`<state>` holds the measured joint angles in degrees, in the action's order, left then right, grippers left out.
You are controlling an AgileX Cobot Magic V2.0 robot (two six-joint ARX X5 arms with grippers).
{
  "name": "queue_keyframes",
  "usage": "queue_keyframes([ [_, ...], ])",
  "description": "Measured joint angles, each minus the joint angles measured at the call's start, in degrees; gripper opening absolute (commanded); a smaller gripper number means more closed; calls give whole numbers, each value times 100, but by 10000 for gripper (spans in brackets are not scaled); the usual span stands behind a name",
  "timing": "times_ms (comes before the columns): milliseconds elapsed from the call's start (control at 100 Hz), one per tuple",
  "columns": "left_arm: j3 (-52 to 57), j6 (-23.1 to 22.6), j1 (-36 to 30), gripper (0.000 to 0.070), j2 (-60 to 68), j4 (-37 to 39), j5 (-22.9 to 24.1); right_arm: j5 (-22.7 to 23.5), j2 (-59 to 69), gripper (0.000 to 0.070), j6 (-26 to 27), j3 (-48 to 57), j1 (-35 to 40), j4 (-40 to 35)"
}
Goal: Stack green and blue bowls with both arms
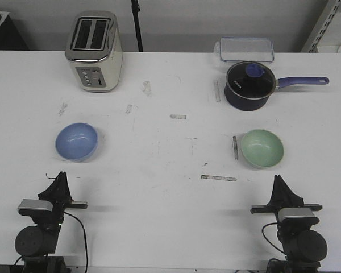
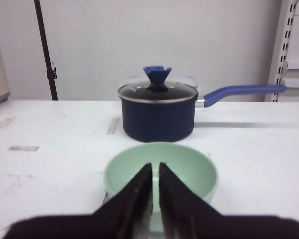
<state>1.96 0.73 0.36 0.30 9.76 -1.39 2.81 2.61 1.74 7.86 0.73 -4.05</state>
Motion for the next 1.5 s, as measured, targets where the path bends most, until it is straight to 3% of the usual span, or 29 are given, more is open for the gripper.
queue_keyframes([
  [220, 0, 2, 0, 2, 0, 0, 0, -2, 988, 14, 0, 708, 0, -195],
  [720, 0, 2, 0, 2, 0, -2, 0, 13, 4430, 15, 0, 3440, 0, -719],
  [980, 0, 2, 0, 2, 0, 0, 0, 42, 5864, 15, 0, 4972, -153, -1937],
  [1320, 0, 2, 0, 2, 0, 0, 0, 72, 7348, 15, 297, 6907, -1088, -4122],
  [1440, 0, 2, 0, 2, 0, -2, 0, 415, 7602, 23, 367, 7169, -1360, -4581],
  [1500, 0, 2, 0, 2, 0, -2, 0, 754, 7667, 84, 437, 7171, -1462, -4754],
])
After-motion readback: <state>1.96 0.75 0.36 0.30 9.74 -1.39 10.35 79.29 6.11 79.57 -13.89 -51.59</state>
